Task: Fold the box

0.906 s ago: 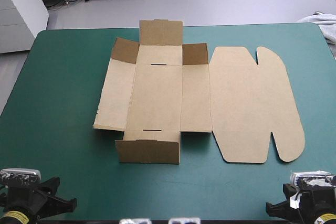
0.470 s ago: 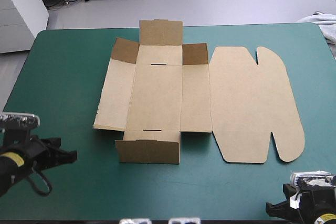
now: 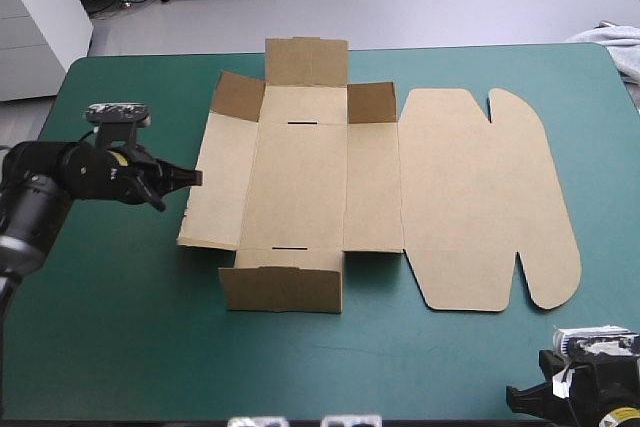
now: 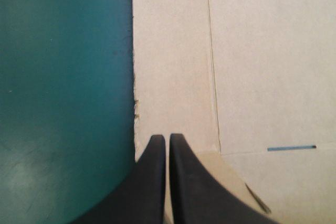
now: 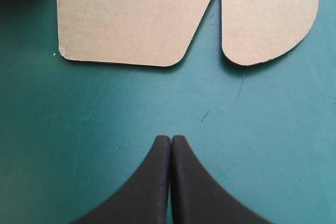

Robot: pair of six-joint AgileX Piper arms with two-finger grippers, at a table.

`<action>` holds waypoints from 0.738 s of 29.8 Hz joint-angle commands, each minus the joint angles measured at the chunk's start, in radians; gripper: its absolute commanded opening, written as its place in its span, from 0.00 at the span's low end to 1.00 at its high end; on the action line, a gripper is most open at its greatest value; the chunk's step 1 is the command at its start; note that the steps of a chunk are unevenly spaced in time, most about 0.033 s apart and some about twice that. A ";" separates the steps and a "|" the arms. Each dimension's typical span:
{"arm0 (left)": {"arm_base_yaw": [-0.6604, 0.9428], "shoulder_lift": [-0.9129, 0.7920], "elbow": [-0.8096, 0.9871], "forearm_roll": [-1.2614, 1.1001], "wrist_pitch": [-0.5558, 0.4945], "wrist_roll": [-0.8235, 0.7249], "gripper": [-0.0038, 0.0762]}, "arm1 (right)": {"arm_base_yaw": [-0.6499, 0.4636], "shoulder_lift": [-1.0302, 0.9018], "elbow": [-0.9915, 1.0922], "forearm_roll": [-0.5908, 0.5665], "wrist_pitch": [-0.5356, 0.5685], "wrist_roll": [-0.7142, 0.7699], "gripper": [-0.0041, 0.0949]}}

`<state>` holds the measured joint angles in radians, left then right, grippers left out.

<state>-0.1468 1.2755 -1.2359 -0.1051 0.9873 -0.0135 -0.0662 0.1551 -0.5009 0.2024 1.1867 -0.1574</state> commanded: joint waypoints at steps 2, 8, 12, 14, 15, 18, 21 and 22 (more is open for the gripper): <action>0.003 0.110 -0.085 -0.027 -0.079 0.002 0.06 | 0.002 0.013 -0.021 0.002 -0.050 -0.009 0.02; 0.130 0.229 -0.138 -0.278 -0.071 0.149 0.06 | 0.002 0.013 -0.021 0.002 -0.048 -0.009 0.02; 0.253 0.269 -0.143 -0.482 -0.047 0.285 0.06 | 0.002 0.013 -0.021 0.002 -0.048 -0.009 0.02; 0.297 0.283 -0.143 -0.528 -0.025 0.325 0.06 | 0.002 0.013 -0.021 0.002 -0.048 -0.009 0.02; 0.321 0.292 -0.143 -0.539 -0.011 0.341 0.06 | 0.002 0.013 -0.021 0.002 -0.048 -0.009 0.02; 0.382 0.316 -0.143 -0.560 0.045 0.381 0.06 | 0.002 0.013 -0.021 0.002 -0.048 -0.009 0.02; 0.406 0.343 -0.143 -0.558 0.093 0.438 0.06 | 0.002 0.013 -0.021 0.002 -0.048 -0.009 0.02; 0.406 0.348 -0.143 -0.560 0.098 0.452 0.06 | 0.002 0.013 -0.021 0.002 -0.048 -0.009 0.02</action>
<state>0.2502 1.6468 -1.3456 -0.6080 1.0552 0.3887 -0.0662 0.1551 -0.5009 0.1983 1.1867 -0.1574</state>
